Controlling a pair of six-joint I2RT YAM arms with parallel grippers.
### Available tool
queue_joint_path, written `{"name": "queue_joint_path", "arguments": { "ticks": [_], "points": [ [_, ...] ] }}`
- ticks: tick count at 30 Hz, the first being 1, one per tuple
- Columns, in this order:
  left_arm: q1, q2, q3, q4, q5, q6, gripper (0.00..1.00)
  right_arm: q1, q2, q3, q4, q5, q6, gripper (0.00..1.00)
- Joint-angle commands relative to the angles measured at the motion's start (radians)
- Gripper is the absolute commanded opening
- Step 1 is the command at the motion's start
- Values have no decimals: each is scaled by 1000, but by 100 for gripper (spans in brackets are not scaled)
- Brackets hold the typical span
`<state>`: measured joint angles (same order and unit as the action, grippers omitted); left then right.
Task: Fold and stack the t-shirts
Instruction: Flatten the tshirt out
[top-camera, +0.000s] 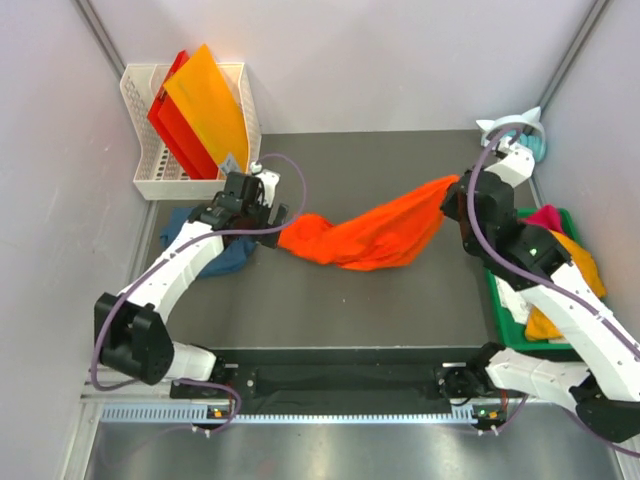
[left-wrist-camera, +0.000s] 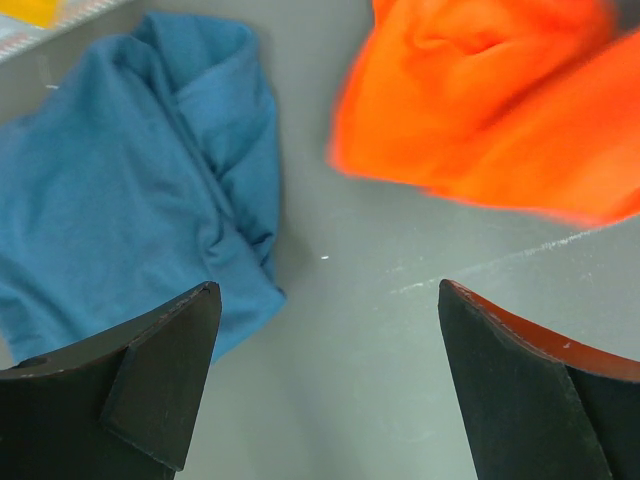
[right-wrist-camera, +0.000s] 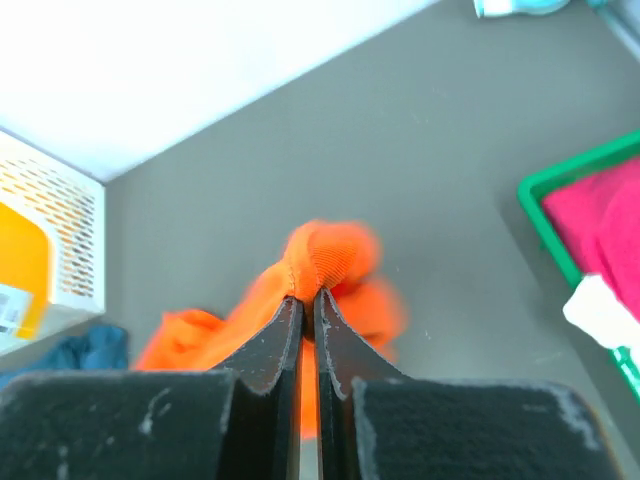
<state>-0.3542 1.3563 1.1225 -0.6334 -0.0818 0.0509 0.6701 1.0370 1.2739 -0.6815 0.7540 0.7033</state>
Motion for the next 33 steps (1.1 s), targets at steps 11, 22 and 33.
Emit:
{"name": "queue_joint_path", "arguments": {
  "ticks": [11,22,33],
  "points": [
    [-20,256,186,-37,148,-49,93,36,21,-229,-112,-105,10,0],
    [-149,405,204,-14,145,-49,88,49,29,-249,-107,-111,12,0],
    [-146,510,249,-32,112,-82,75,49,-43,-306,-142,-96,28,0]
  ]
}}
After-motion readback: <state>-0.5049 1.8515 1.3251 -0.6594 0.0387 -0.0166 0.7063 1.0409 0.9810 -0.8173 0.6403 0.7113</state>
